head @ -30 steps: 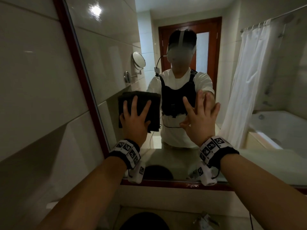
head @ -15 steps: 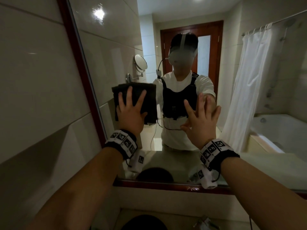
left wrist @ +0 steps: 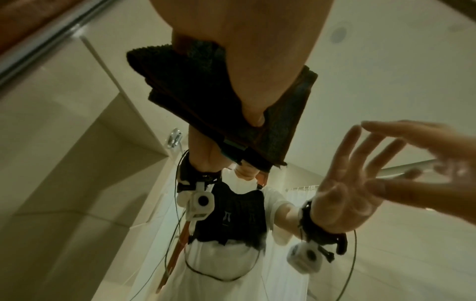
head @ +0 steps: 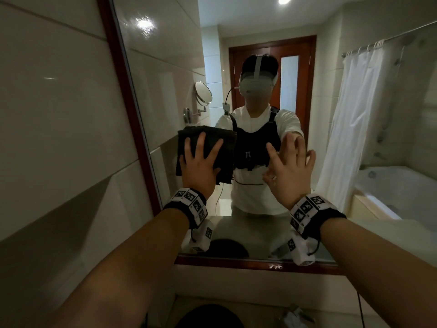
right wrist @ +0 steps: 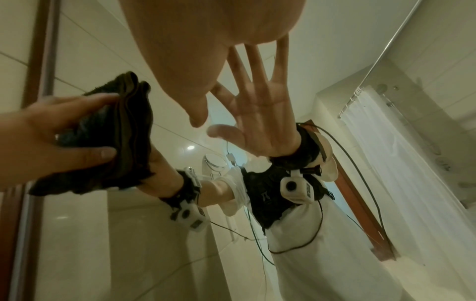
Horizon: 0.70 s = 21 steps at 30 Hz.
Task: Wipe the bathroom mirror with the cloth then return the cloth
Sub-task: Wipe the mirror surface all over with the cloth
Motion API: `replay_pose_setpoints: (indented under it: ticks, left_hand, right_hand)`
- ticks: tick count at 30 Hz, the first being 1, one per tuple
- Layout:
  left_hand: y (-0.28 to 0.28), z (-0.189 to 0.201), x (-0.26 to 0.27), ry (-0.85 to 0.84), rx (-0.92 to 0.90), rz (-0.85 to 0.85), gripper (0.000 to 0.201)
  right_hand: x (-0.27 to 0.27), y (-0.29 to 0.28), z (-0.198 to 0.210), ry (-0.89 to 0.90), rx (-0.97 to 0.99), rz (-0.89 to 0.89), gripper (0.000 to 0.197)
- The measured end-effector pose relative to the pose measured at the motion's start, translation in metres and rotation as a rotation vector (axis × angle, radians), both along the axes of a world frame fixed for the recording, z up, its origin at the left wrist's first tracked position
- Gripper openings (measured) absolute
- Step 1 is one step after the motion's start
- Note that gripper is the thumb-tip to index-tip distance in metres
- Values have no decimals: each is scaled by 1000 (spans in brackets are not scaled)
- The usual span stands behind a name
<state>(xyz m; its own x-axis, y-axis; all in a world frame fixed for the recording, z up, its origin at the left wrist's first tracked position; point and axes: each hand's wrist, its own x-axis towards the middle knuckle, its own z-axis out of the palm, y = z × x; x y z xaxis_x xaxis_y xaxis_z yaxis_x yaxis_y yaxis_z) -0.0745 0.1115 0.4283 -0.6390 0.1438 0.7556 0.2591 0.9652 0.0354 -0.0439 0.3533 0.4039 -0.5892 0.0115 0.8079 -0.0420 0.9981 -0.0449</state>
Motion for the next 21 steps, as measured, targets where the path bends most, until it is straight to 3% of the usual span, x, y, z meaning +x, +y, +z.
replay_pose_setpoints:
  ticks: [3,13,21]
  left_hand:
    - [-9,3,-1,10,-11,-10,82]
    - [-68,11,-13,22,-49,-7,89]
    - [-98,15,-21,25,26,35,87]
  right_hand:
    - [10,-4,19,58,51,25,74]
    - [-1,-23,86,6,227,39,108]
    - [-20,-17,82,-42,238,-3,115]
